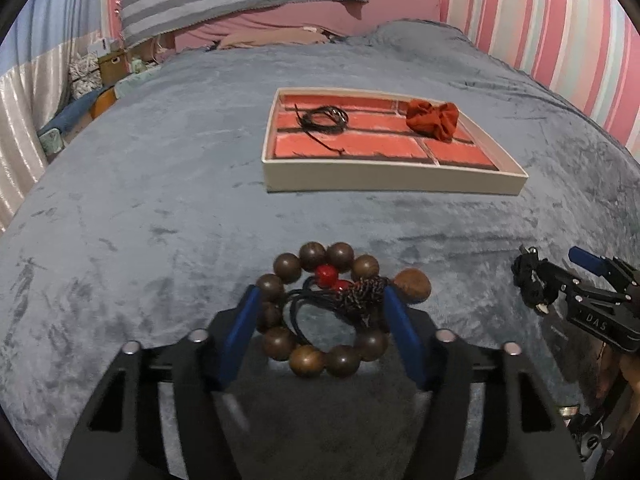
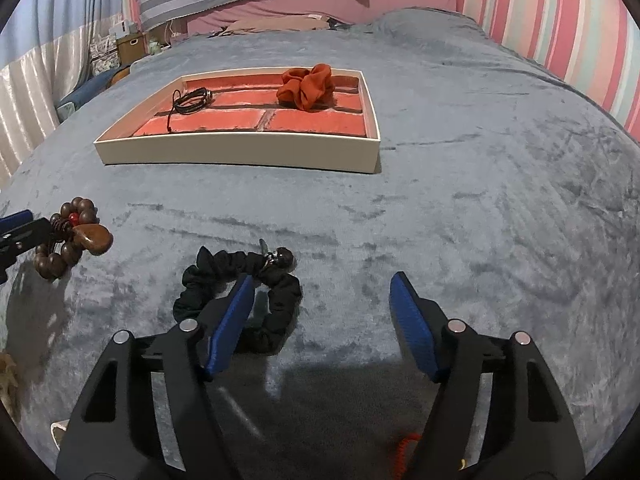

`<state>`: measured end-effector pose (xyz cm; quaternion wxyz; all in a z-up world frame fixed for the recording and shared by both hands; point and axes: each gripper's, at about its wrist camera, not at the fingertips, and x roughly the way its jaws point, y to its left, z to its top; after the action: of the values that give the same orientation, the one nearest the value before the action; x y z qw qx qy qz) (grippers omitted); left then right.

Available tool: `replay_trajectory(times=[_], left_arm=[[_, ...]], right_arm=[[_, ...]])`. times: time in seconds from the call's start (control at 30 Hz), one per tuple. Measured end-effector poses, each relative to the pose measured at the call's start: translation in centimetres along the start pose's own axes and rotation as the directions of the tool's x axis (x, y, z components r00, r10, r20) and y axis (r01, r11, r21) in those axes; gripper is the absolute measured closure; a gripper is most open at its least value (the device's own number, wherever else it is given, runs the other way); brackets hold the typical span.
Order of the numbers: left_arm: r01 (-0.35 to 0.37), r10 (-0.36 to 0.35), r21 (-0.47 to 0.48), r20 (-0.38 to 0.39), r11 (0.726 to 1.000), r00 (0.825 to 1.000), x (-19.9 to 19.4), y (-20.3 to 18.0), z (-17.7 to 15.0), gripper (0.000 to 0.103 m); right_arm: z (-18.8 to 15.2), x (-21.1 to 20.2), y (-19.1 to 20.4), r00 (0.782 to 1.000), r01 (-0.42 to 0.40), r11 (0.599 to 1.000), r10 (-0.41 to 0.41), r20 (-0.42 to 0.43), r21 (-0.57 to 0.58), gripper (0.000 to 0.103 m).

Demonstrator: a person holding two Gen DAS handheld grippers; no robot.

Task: Organize jewelry
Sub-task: 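Grasp the wooden bead bracelet with left tool while right tool grasps black scrunchie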

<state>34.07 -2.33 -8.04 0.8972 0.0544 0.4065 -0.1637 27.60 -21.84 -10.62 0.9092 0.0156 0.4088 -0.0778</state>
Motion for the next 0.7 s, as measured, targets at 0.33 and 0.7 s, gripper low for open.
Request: replay_trajectory(times=[0.33,0.7], left_arm=[[0.056,-0.056,0.027,0.01,0.998,0.998,0.9,-0.8,0.4,0.05],[0.13,-0.129,0.04,-0.012,0.991,0.992,2.3,-1.3,0.5,0.072]], right_arm=[[-0.1,1.2,0.0,0.999,-0.021,1.0,0.022,-0.029,0.01,0.044],[0.4,2.2,0.5,0.999,-0.031,0.999,0.031,-0.027,-0.008,0.059]])
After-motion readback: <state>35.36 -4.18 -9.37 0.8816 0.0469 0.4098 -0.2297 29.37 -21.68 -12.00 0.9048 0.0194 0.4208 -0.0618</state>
